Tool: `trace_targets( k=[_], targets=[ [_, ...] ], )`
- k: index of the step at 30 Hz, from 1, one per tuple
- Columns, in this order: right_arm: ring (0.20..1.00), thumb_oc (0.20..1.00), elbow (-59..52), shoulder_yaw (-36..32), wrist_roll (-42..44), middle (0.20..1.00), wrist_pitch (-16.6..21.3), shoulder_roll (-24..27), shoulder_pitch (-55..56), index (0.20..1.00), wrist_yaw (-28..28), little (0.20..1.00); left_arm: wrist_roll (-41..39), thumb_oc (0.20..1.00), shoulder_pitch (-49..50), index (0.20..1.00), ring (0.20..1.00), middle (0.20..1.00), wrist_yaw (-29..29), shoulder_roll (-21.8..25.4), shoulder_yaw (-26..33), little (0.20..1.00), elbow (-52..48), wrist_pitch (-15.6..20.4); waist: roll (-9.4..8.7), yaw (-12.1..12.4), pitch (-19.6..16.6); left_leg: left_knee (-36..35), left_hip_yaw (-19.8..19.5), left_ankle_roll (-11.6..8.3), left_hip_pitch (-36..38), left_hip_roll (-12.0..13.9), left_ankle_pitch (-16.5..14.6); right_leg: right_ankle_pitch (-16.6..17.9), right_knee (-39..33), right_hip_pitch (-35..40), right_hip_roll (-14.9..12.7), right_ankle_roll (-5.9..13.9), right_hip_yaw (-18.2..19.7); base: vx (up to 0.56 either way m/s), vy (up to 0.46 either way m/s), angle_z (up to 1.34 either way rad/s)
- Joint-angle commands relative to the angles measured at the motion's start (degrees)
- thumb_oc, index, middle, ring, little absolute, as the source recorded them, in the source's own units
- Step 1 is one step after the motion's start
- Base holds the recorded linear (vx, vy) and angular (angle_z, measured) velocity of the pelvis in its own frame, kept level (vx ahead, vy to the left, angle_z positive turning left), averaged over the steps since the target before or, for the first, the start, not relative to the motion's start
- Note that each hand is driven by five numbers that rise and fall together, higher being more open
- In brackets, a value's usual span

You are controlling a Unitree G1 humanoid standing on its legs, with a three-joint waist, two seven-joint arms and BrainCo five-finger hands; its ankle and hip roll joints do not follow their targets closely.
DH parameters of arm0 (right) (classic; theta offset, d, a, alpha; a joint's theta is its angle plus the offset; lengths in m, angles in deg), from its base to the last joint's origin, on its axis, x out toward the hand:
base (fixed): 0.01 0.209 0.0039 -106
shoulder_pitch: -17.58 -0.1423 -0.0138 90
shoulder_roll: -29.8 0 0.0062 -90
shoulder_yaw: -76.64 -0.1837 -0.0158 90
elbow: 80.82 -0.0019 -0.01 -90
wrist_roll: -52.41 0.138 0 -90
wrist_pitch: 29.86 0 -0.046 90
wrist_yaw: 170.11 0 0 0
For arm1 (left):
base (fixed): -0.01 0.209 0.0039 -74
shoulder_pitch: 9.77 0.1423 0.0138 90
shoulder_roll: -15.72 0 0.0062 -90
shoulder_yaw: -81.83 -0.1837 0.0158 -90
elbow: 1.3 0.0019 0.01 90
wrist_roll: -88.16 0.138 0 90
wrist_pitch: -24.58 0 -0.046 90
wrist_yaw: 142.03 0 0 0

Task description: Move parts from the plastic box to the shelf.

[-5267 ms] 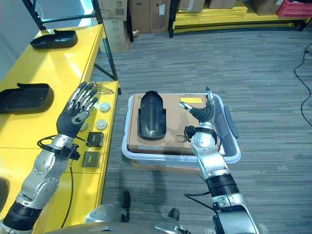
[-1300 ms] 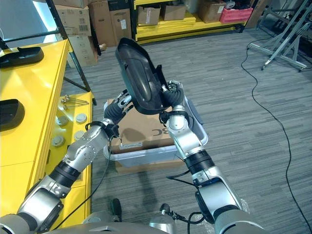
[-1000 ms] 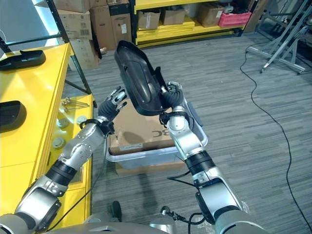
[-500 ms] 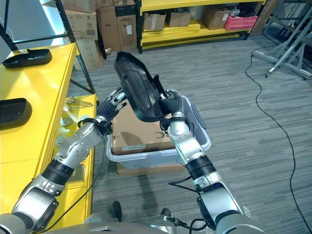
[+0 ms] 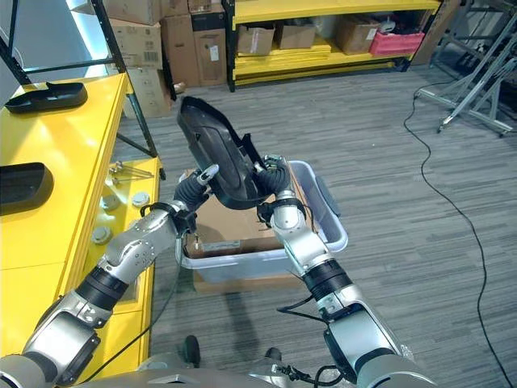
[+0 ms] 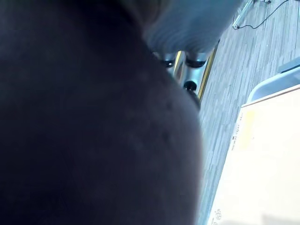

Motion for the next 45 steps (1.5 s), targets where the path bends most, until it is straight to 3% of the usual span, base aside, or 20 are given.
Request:
trace_targets(
  k=[1, 9, 16, 17, 18, 27, 45],
  targets=[
    [0.200, 0.200, -0.46, 1.86, -1.11, 0.200, 4.07, -1.83, -5.94, 0.200, 0.74, 0.200, 4.20, 1.000, -5.71, 1.000, 1.000, 1.000, -3.16, -4.75, -4.63, 1.000, 2.20, 1.95, 0.84, 1.56, -2.09, -0.43, -0.90, 0.01, 4.46, -0.24, -7.51, -4.25, -0.27, 1.88, 0.03, 2.63, -1.58, 0.00, 0.000, 0.00],
    [0.200, 0.200, -0.89, 2.24, -1.91, 0.200, 3.64, -1.99, -5.87, 0.200, 1.19, 0.200, 13.41, 1.000, -6.59, 1.000, 1.000, 1.000, -4.71, -3.44, -6.63, 1.000, 3.60, 2.01, 0.94, 1.23, -2.23, -0.43, -0.86, 0.03, 4.65, -0.32, -7.68, -4.45, -0.27, 1.97, 0.11, 2.60, -1.18, 0.00, 0.000, 0.00],
    [0.200, 0.200, -2.57, 2.43, -2.07, 0.200, 2.33, -1.32, -4.75, 0.200, 1.39, 0.200, 14.24, 1.000, -6.56, 1.000, 1.000, 1.000, -3.80, -0.77, -4.71, 1.000, 0.62, 3.21, 1.10, 1.30, -2.19, -0.43, -0.58, 0.08, 4.79, -0.26, -7.79, -4.60, -0.27, 2.04, 0.05, 2.58, -1.31, 0.00, 0.000, 0.00],
    [0.200, 0.200, -2.47, 2.44, -2.12, 0.200, 2.34, -1.40, -4.78, 0.200, 1.37, 0.200, 14.67, 0.843, -6.62, 0.843, 0.843, 0.843, -4.54, -0.49, -4.34, 0.843, 0.31, 3.21, 1.16, 1.36, -2.17, -0.43, -0.55, 0.06, 4.80, -0.26, -7.75, -4.62, -0.27, 2.08, 0.02, 2.58, -1.35, 0.00, 0.000, 0.00],
    [0.200, 0.200, -2.40, 2.48, -2.02, 0.200, 2.29, -1.36, -4.94, 0.200, 1.29, 0.200, 15.07, 0.200, -6.73, 0.200, 0.200, 0.200, -5.00, -0.29, -4.31, 0.200, 0.25, 3.46, 1.19, 1.42, -2.13, -0.43, -0.56, 0.06, 4.80, -0.25, -7.72, -4.59, -0.27, 2.10, 0.02, 2.57, -1.41, 0.00, 0.000, 0.00],
    [0.200, 0.200, -3.15, 2.32, -1.71, 0.200, 2.37, -2.38, -4.58, 0.200, 1.24, 0.200, 13.21, 0.200, -7.22, 0.200, 0.200, 0.200, -4.85, -3.02, -7.80, 0.200, 0.51, 1.30, 0.92, 0.50, -1.88, -0.43, -0.76, 0.26, 4.89, -0.47, -7.93, -4.65, -0.27, 2.07, 0.26, 2.48, -0.64, 0.00, 0.000, 0.00],
    [0.200, 0.200, -2.78, 2.06, 2.35, 0.200, 3.97, -4.42, -4.18, 0.200, -0.78, 0.200, 16.36, 0.200, -7.70, 0.200, 0.200, 0.200, -4.92, -5.47, -11.89, 0.200, 2.40, 3.40, 0.74, -0.28, -1.75, -0.43, -0.48, 0.11, 5.22, -0.33, -8.04, -4.76, -0.27, 2.12, 0.49, 2.30, -0.15, 0.00, -0.002, -0.01]
  ],
)
